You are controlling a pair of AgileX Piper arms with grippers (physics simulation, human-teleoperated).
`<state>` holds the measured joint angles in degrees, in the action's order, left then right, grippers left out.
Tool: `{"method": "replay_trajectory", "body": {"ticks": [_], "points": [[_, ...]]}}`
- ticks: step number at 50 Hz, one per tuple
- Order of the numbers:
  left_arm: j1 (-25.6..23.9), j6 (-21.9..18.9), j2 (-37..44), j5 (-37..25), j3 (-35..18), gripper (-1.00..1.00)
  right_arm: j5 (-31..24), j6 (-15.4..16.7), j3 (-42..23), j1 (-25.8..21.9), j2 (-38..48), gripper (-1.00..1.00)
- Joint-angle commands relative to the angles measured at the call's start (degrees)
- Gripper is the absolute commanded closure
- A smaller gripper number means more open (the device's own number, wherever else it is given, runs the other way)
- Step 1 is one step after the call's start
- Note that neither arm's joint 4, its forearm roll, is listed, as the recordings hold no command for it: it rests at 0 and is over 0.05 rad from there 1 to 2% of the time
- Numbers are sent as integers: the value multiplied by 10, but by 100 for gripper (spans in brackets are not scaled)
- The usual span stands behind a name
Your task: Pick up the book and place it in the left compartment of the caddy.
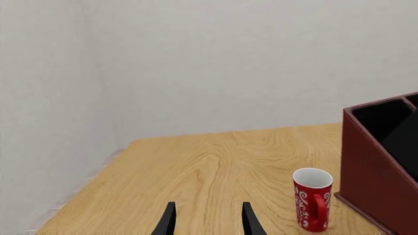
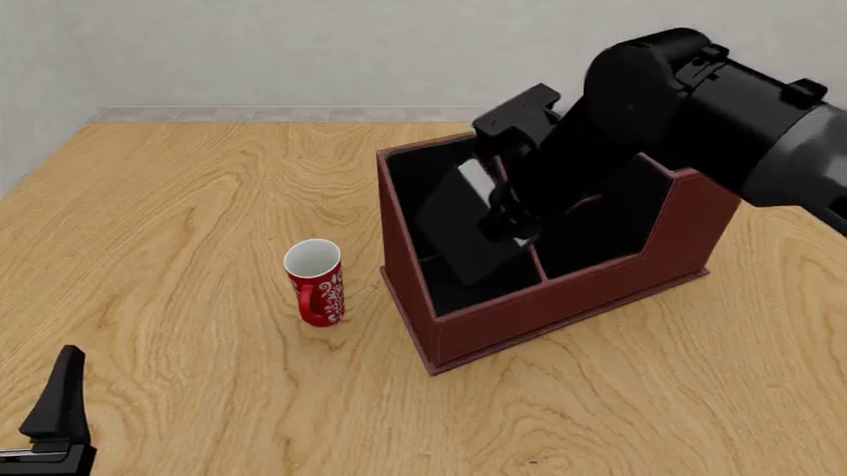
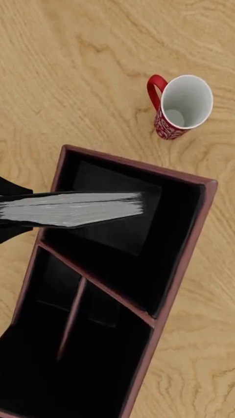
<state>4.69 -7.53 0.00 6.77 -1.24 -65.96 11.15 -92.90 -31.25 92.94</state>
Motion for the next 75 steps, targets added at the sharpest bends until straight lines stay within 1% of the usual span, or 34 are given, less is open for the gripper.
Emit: {"method": "replay_trajectory", "body": {"ticks": [1, 7, 11, 36, 48, 62, 63, 75], "points": [[3, -1, 0, -1, 0, -100, 26, -15, 19, -6, 7, 100], [5, -2, 0, -2, 1, -100, 40, -17, 34, -11, 11, 100], [6, -2, 0, -3, -1, -100, 53, -28, 48, -22, 10, 100], [11, -7, 0, 2, 6, -100, 99, -33, 81, -21, 35, 100], [13, -6, 0, 2, 8, -100, 109, -35, 87, -23, 41, 100], [13, -5, 0, -1, 4, -100, 105, -32, 81, -21, 37, 100], [13, -6, 0, -1, 5, -100, 104, -31, 84, -23, 35, -100], [12, -5, 0, -2, 2, -100, 93, -22, 74, -16, 32, -100]]}}
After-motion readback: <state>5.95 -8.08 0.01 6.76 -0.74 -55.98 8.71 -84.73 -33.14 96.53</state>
